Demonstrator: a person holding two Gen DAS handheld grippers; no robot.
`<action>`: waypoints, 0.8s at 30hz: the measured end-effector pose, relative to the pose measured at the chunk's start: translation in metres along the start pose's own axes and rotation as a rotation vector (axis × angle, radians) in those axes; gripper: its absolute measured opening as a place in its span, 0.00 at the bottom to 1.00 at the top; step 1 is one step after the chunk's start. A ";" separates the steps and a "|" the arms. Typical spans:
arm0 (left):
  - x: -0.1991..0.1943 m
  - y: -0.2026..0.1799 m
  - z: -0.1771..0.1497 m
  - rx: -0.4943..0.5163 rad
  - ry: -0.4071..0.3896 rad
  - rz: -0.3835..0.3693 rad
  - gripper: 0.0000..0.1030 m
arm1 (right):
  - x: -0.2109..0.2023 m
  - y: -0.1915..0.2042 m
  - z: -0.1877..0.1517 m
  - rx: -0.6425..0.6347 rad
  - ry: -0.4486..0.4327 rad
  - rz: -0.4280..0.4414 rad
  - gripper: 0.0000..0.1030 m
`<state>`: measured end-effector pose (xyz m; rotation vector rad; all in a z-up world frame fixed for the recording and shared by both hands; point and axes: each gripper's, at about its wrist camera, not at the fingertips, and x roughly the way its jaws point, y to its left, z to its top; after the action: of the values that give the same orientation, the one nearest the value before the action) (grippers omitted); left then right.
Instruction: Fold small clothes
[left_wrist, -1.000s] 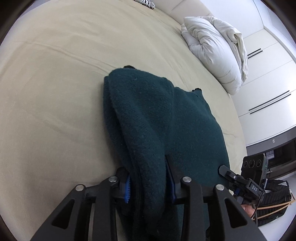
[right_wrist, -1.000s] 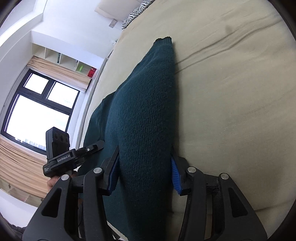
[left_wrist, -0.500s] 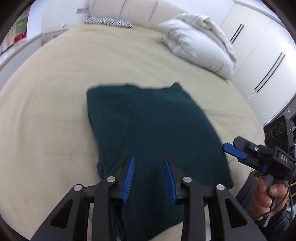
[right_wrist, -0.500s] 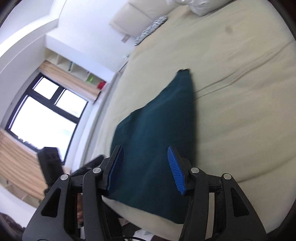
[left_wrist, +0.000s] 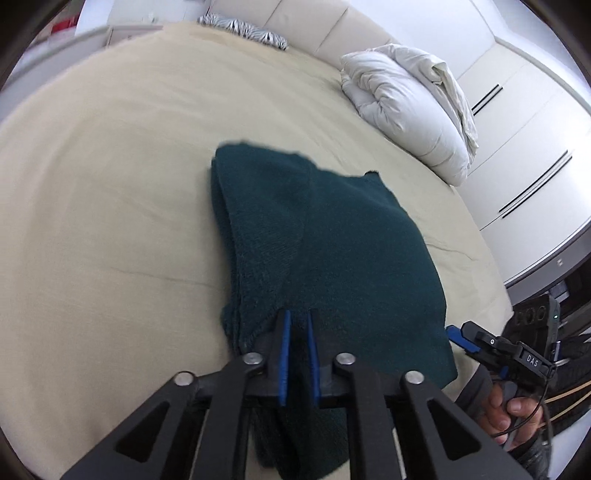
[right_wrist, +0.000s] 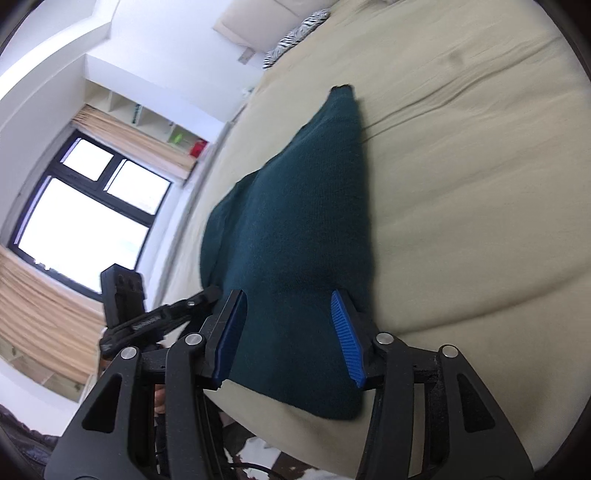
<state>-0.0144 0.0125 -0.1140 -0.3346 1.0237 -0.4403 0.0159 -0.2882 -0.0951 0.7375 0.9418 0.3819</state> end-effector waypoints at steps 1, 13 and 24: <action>-0.009 -0.007 0.001 0.026 -0.028 0.028 0.27 | 0.002 0.001 0.005 0.001 -0.008 -0.032 0.46; -0.126 -0.098 -0.007 0.382 -0.608 0.399 1.00 | -0.076 0.095 0.002 -0.295 -0.386 -0.413 0.81; -0.199 -0.124 -0.004 0.290 -0.811 0.482 1.00 | -0.149 0.199 -0.017 -0.486 -0.835 -0.559 1.00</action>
<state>-0.1306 0.0045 0.0893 0.0158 0.2167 0.0087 -0.0770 -0.2303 0.1287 0.1202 0.2078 -0.1971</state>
